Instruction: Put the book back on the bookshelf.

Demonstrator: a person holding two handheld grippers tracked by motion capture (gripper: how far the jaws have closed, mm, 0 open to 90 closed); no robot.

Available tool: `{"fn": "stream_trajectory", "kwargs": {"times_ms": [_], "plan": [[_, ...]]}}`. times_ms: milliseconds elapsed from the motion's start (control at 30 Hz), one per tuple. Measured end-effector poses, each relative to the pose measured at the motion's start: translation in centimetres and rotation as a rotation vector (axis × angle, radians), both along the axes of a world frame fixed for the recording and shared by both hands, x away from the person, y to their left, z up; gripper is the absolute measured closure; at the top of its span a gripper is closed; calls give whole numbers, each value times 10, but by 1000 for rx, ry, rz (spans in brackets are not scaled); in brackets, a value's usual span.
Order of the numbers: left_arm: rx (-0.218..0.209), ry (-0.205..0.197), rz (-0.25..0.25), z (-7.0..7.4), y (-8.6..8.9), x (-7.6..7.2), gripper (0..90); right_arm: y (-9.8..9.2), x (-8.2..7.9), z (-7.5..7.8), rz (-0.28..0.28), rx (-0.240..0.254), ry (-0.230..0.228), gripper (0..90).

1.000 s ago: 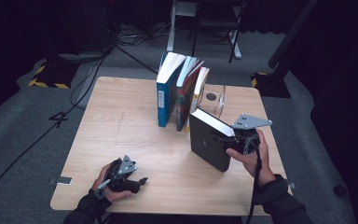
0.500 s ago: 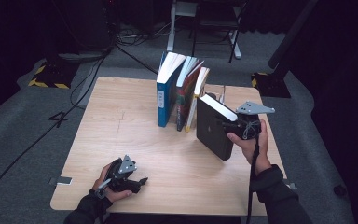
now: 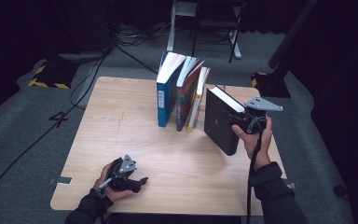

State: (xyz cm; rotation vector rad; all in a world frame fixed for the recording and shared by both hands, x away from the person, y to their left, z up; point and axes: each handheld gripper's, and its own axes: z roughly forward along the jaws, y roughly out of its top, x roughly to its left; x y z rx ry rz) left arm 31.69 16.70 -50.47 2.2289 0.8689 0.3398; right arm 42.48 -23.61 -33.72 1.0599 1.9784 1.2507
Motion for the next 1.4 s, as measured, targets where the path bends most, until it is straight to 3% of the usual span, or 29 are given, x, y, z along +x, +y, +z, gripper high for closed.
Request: {"fn": "stream_trajectory", "kwargs": {"times_ms": [200, 300, 400, 500, 767, 1033, 1200, 1400], "plan": [[-3, 1, 2, 0, -1, 1, 215, 11, 18, 1, -34, 32, 20, 533], [-3, -1, 4, 0, -1, 0, 218, 19, 28, 3, -90, 33, 19, 534], [-2, -2, 9, 0, -1, 0, 219, 24, 41, 4, -129, 65, 39, 534], [1, -3, 6, 0, -1, 0, 220, 35, 52, 5, -179, 41, 25, 533], [1, -3, -2, 0, -2, -1, 223, 43, 73, -6, -264, 59, 10, 533], [1, -7, -9, 0, -2, -2, 225, 43, 86, -19, -273, 67, -15, 531], [4, -9, -12, 0, -3, -2, 225, 39, 85, -21, -251, 66, -24, 529], [2, -2, -16, 0, -2, -2, 224, 36, 74, -21, -220, 20, 10, 524]]}}
